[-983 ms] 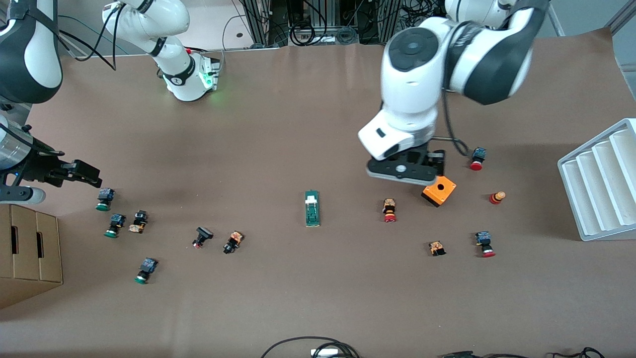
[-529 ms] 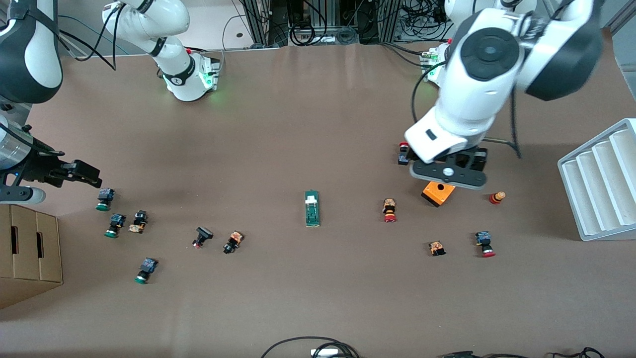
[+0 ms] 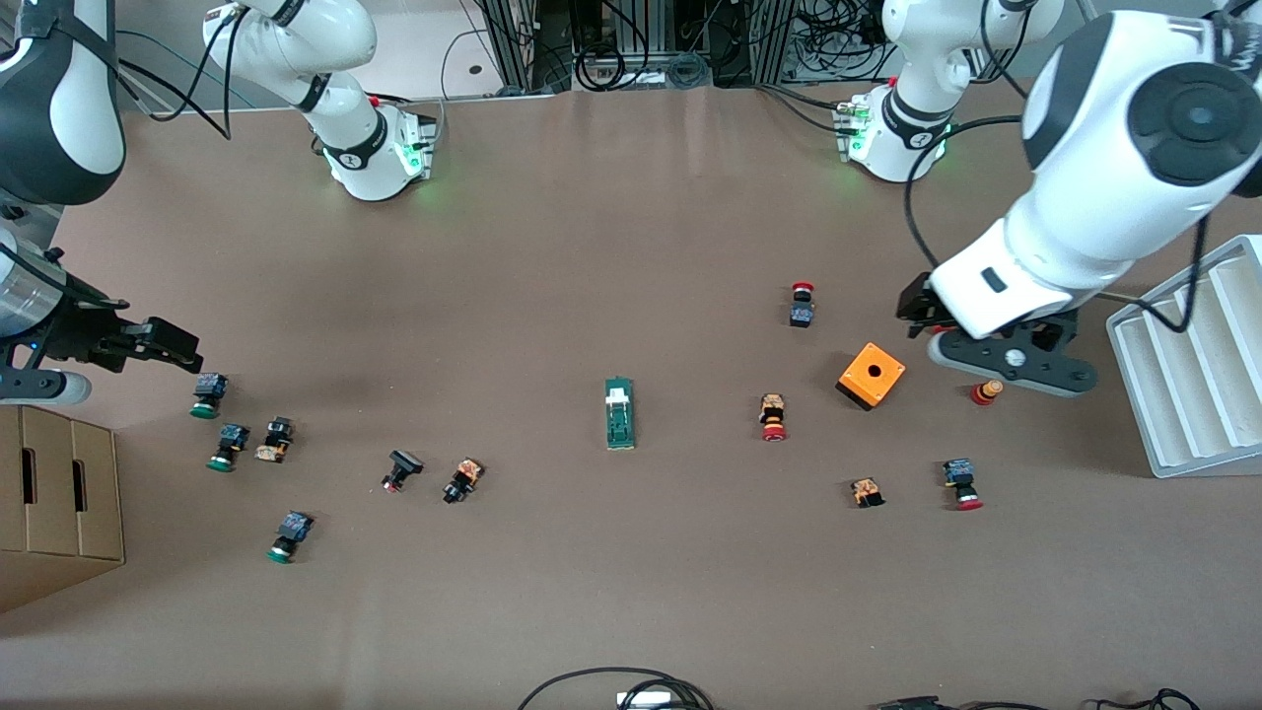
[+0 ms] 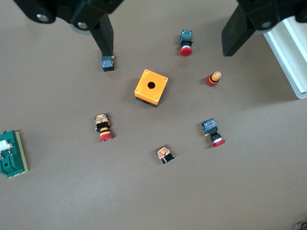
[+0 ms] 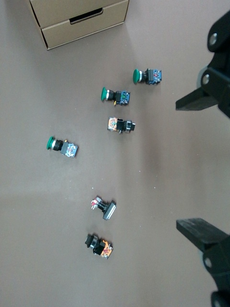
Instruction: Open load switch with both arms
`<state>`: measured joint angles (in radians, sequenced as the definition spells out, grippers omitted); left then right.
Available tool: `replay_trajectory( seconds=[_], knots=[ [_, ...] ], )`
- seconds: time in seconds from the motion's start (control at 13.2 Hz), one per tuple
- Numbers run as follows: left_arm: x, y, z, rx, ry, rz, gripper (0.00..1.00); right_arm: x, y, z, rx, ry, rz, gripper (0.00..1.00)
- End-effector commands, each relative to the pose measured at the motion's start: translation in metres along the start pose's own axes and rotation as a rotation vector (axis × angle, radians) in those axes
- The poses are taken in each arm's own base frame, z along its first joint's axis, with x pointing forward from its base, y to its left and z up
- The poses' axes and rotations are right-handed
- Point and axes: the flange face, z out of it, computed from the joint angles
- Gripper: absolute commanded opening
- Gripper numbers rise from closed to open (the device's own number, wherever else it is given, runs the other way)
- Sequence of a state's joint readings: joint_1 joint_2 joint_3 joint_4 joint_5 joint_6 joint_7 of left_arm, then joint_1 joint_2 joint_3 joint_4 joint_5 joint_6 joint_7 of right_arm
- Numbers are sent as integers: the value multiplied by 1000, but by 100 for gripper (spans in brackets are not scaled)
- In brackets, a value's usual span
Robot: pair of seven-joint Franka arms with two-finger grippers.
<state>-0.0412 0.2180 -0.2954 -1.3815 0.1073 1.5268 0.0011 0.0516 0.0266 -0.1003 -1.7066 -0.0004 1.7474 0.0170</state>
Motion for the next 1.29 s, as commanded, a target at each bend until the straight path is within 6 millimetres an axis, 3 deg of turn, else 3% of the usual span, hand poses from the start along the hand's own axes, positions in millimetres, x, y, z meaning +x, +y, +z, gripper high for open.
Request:
replay_trajectory(
  seconds=[0.0, 0.23, 0.38, 0.61, 0.76, 1.21],
  knots=[
    [-11, -25, -8, -18, -10, 29, 100, -2, 2, -5, -19, 17, -14, 100],
    [-27, -51, -11, -14, -17, 106, 100, -2, 2, -5, -19, 17, -14, 100],
    [-47, -80, -7, -32, -6, 40, 100, -2, 1, -5, -15, 17, -13, 100],
    [-85, -102, 9, -26, 66, -32, 100, -2, 1, -6, -13, 18, -13, 100],
    [-93, -122, 12, -30, 71, -65, 100, -2, 1, -6, -13, 18, -13, 100],
    [-93, -122, 13, -25, 55, -61, 100, 0, -3, -5, -12, 26, -19, 100]
  ],
)
